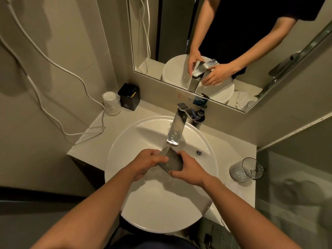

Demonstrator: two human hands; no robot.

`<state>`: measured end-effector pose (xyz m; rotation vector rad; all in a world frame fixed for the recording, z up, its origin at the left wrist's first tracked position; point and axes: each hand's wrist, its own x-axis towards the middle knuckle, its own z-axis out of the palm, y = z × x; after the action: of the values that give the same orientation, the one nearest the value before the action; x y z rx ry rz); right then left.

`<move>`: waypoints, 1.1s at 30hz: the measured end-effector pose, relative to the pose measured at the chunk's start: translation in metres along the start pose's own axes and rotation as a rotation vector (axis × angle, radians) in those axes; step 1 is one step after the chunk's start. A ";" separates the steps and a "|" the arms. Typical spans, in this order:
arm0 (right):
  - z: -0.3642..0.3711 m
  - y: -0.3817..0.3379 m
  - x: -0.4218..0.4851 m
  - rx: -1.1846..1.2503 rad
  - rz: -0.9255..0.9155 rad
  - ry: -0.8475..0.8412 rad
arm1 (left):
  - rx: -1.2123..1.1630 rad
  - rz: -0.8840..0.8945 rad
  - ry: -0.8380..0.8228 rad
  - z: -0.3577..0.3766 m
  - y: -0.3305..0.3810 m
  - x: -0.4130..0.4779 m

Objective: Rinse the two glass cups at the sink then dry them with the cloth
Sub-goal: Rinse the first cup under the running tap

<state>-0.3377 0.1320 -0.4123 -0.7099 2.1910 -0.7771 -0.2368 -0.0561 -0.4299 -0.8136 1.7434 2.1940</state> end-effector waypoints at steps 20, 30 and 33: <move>0.002 0.002 -0.005 0.019 0.008 0.019 | -0.028 0.032 -0.022 0.006 -0.005 0.001; 0.010 0.002 -0.007 -0.056 -0.064 0.072 | -0.045 0.003 0.096 0.012 -0.008 -0.001; 0.009 0.001 -0.006 -0.066 -0.062 0.089 | -0.058 -0.018 0.041 0.012 -0.005 -0.004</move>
<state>-0.3271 0.1342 -0.4161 -0.7927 2.2932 -0.7845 -0.2346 -0.0432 -0.4300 -0.8895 1.6912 2.2410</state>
